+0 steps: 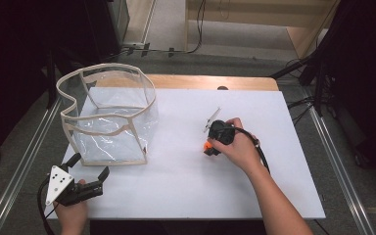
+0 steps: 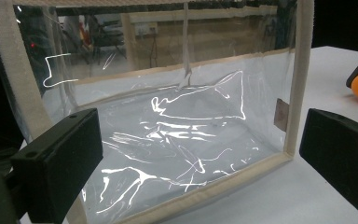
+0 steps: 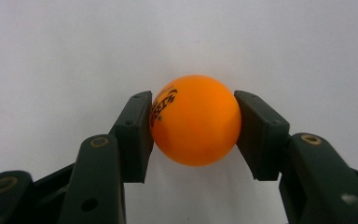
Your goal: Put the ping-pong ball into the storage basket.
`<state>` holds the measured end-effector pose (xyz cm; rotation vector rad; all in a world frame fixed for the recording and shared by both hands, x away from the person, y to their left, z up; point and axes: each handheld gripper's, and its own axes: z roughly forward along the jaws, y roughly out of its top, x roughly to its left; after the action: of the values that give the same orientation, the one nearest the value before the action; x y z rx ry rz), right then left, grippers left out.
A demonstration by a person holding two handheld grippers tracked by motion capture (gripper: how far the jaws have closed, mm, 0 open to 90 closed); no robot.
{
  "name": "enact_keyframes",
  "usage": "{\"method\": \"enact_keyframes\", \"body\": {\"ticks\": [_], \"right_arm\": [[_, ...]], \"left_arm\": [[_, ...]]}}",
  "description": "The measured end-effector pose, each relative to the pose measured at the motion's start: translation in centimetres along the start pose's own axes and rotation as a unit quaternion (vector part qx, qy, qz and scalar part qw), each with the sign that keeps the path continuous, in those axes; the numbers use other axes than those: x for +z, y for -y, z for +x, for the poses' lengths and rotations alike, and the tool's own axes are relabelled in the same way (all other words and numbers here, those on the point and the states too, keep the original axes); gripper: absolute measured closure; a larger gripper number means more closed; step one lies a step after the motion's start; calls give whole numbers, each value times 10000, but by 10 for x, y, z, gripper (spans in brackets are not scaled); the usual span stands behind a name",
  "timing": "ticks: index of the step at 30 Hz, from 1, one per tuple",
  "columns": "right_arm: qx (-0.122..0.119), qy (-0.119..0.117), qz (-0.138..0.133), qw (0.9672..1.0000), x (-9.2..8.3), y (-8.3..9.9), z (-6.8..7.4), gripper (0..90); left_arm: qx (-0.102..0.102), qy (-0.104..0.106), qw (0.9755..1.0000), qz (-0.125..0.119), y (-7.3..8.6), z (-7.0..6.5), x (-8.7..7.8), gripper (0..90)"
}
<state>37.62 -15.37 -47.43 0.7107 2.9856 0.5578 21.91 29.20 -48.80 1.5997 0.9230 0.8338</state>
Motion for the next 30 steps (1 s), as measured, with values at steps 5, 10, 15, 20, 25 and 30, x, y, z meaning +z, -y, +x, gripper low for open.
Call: {"method": "enact_keyframes", "body": {"ticks": [5, 10, 15, 20, 25, 30], "right_arm": [[-64, -85, -16, 9999, -2, -4, 0, 472], [-128, -161, -33, 9998, -4, -10, 1, 472], [-173, -189, -4, 9997, -6, -17, 3, 472], [-211, -234, -14, 9995, -6, -23, 4, 472], [-282, -242, -4, 9993, -8, -30, 5, 472], [-325, -317, -25, 9990, -5, -33, 8, 472]], "left_arm": [[-5, 4, 10000, -4, 0, 0, 0, 1], [-8, 5, 10000, -2, 0, 0, 0, 1], [-9, 6, 10000, -8, 0, 0, 0, 1], [-12, 10, 10000, -12, 0, 0, 0, 1], [-11, 7, 10000, -13, 0, 0, 0, 1], [-22, 5, 10000, -14, 0, 0, 0, 1]]}}
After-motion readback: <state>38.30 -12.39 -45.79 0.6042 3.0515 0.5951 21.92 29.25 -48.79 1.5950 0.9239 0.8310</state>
